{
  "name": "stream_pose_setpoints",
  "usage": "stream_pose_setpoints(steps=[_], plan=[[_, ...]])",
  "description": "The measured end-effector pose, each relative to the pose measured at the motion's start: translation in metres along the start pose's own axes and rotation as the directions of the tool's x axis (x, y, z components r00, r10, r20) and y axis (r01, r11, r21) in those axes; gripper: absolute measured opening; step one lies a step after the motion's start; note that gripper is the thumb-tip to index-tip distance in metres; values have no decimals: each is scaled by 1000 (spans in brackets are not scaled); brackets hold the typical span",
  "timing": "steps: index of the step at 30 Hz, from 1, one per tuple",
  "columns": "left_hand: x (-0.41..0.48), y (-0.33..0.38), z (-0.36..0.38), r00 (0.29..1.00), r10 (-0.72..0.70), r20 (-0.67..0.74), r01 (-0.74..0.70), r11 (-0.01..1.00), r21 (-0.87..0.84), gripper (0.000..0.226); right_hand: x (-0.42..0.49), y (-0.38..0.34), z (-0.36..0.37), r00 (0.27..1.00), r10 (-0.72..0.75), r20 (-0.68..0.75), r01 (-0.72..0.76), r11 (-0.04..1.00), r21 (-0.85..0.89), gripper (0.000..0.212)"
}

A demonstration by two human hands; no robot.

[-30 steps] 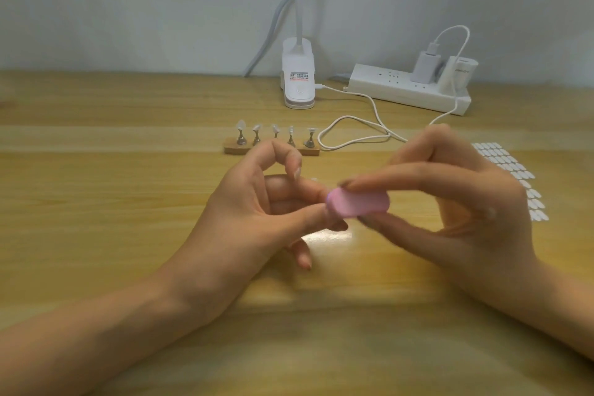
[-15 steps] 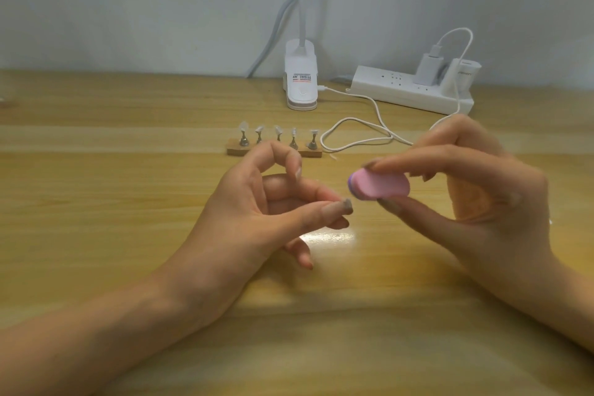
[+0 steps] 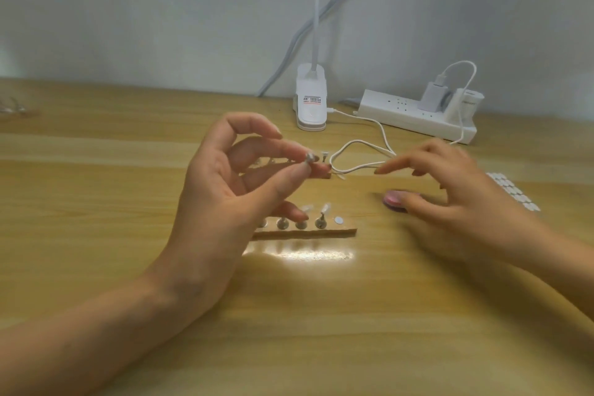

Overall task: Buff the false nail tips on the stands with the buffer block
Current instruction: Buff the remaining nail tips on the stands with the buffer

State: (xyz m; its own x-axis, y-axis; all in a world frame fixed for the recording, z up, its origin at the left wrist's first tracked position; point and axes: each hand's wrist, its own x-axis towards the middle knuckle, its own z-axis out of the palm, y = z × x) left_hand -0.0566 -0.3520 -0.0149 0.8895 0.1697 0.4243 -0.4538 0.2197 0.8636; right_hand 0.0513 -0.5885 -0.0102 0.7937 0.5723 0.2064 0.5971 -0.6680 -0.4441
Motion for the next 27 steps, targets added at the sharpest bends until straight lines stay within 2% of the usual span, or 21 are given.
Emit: stream_pose_setpoints(steps=[3,6,11,15,17,19,21,23,25,27], plan=[[4,-3,-5,1000,3,-29,-3,1000,7,34,21,-10,-9,997,-71,34,75,990,-123,29],[4,-6,-8,999,-8,-39,9,999,37,36,47,-14,2,993,-68,100,90,967,-237,31],[3,-7,-11,999,3,-42,2,994,114,34,71,-8,27,992,-126,-1,123,974,-191,15],[5,-5,-13,999,25,-32,-21,990,141,36,72,-8,28,990,-137,17,138,971,-194,6],[5,-3,-11,999,34,-35,-29,990,136,35,68,-11,22,991,-134,9,134,982,-132,6],[3,-1,-8,999,26,-24,-23,993,120,35,62,-19,11,993,-119,3,118,991,59,7],[-1,1,-3,1000,-3,10,2,995,98,35,53,-34,-1,994,-107,39,88,938,334,17],[-7,1,2,997,-69,30,68,997,36,33,40,-47,-8,991,-133,26,102,856,507,20],[-13,0,6,986,-165,34,167,982,-87,33,26,-58,-7,971,-216,-99,237,845,479,15],[-17,0,10,967,-252,25,252,948,-192,35,14,-65,-3,905,-333,-265,401,875,270,9]])
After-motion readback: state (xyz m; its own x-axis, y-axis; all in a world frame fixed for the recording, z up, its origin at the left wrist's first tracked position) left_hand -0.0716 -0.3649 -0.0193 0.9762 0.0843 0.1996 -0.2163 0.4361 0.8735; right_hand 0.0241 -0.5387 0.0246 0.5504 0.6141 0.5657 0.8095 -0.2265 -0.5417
